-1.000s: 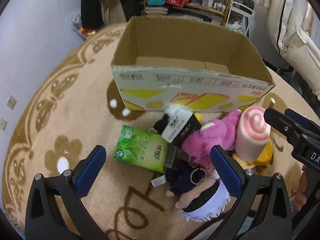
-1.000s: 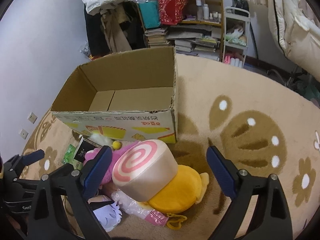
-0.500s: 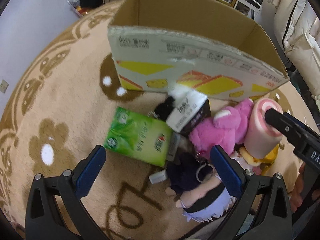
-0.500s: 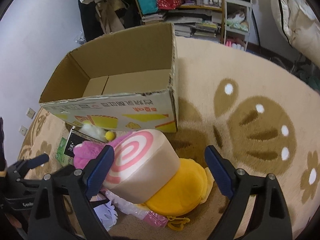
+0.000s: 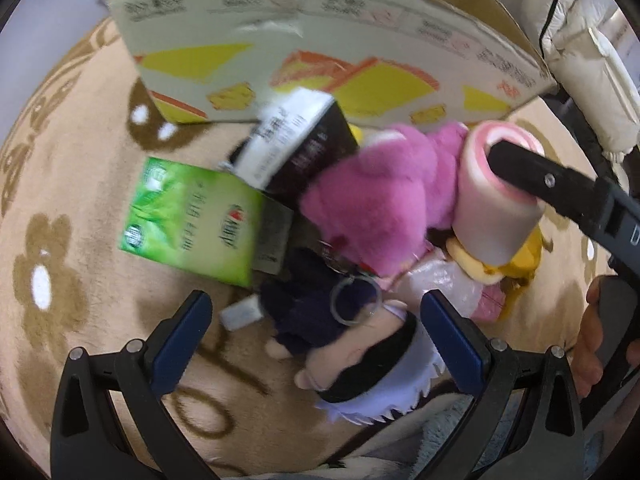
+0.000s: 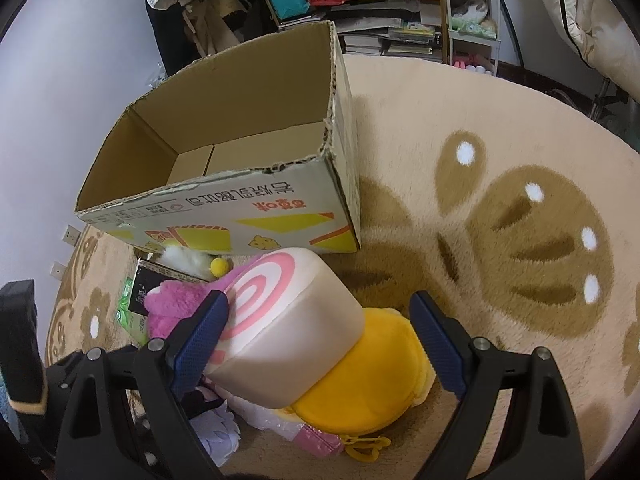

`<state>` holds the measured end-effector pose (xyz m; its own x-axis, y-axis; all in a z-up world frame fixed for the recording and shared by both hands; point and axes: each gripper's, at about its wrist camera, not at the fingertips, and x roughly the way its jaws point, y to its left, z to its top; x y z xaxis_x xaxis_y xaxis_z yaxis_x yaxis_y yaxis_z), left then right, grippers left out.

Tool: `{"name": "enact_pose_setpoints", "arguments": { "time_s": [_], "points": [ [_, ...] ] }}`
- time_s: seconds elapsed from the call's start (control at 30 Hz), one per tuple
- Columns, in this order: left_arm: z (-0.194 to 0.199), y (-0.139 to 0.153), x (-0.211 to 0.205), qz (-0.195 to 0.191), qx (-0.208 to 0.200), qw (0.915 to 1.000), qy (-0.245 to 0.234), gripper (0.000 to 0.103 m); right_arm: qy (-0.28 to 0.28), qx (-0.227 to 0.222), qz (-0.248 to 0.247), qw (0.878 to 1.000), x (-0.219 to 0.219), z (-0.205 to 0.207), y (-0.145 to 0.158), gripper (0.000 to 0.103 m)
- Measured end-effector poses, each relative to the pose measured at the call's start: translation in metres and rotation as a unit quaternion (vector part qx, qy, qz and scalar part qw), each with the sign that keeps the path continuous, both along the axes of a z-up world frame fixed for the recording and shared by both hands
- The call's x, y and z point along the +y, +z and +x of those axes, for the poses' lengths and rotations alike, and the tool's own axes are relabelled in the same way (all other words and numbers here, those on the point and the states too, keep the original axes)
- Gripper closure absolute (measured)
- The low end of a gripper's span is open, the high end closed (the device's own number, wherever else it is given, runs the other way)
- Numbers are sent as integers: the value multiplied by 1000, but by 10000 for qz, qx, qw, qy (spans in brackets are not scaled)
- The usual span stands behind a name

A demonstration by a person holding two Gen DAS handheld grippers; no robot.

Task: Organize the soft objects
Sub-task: 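Lower the left tool onto the dark-haired doll plush while the right tool lowers onto the roll-cake plush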

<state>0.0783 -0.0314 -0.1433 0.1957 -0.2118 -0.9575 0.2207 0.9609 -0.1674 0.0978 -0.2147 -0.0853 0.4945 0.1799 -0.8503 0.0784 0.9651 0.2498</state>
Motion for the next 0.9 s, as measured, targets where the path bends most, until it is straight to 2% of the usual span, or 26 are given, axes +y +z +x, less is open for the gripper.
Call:
{"name": "enact_pose_setpoints", "arguments": {
  "time_s": [0.1,0.2,0.4,0.53,0.57,0.8,0.9],
  "points": [
    [-3,-2,-7,78,-16,9999,-142,2,8,19,-21,10000,0,-1,-1,7],
    [-6,-2,-14,88,32,9998,-179,7,7,32,-22,10000,0,-1,-2,9],
    [-14,-5,-22,96,80,9998,-169,7,64,34,-102,9999,3,0,-3,10],
    [-13,-16,-19,-85,345,9993,-142,5,60,51,-135,9999,4,0,-4,10],
    [-18,-28,-17,-128,415,9990,-129,5,53,56,-135,9999,4,-1,-4,10],
    [-23,-30,-28,-3,390,9989,-256,5,57,67,-180,9998,4,-1,-5,10],
    [-24,-33,-40,60,404,9984,-399,5,83,68,-205,9997,5,-1,-5,16]
  ]
}}
